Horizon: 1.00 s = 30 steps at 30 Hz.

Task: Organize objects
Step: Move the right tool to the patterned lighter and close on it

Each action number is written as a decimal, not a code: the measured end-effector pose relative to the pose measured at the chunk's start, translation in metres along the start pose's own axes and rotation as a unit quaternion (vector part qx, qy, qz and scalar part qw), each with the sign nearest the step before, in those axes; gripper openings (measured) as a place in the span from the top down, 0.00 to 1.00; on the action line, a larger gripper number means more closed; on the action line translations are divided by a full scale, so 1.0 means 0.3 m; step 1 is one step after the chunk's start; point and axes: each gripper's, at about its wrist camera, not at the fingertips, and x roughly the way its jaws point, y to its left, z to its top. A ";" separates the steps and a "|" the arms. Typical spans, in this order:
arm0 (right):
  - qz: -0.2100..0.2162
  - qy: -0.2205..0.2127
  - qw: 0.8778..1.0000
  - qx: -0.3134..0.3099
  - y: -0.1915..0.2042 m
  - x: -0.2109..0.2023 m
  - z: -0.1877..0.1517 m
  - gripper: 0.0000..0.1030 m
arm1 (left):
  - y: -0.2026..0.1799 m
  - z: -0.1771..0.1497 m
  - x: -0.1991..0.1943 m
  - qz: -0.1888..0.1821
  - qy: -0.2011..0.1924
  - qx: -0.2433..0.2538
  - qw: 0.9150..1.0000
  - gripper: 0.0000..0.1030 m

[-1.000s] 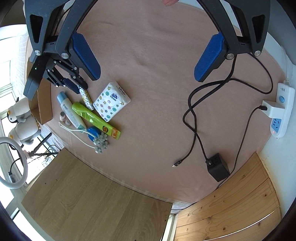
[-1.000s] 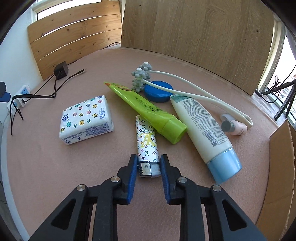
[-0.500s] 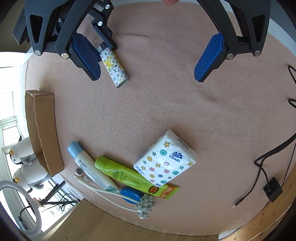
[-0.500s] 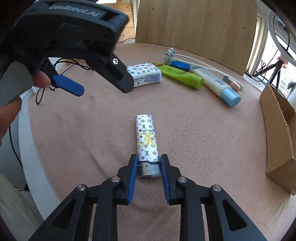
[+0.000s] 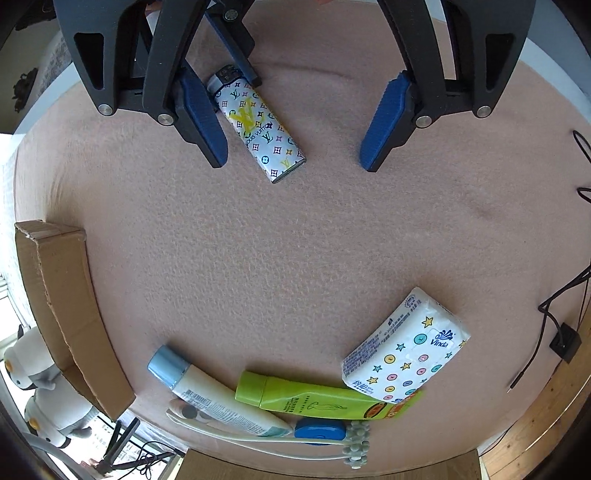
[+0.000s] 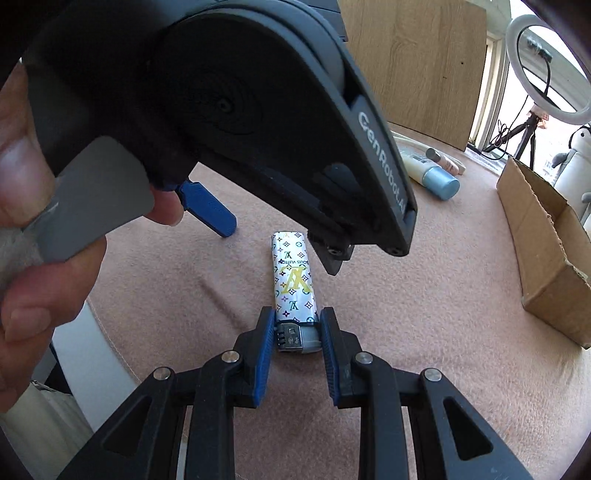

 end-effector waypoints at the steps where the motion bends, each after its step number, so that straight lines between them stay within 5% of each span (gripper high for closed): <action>1: -0.001 0.000 1.000 0.000 0.000 -0.001 0.001 0.78 | -0.007 -0.003 -0.003 0.000 -0.001 0.001 1.000 0.37; 4: -0.002 -0.001 1.000 0.000 0.000 0.002 0.001 0.78 | -0.030 -0.012 -0.007 -0.004 0.000 0.008 1.000 0.54; 8: 0.001 -0.001 1.000 0.004 -0.005 -0.002 0.003 0.78 | -0.054 -0.018 -0.006 -0.012 -0.002 0.012 1.000 0.65; 30: 0.008 -0.031 0.999 0.033 -0.051 -0.091 0.097 0.80 | -0.115 0.004 -0.141 -0.041 -0.049 0.022 0.998 0.70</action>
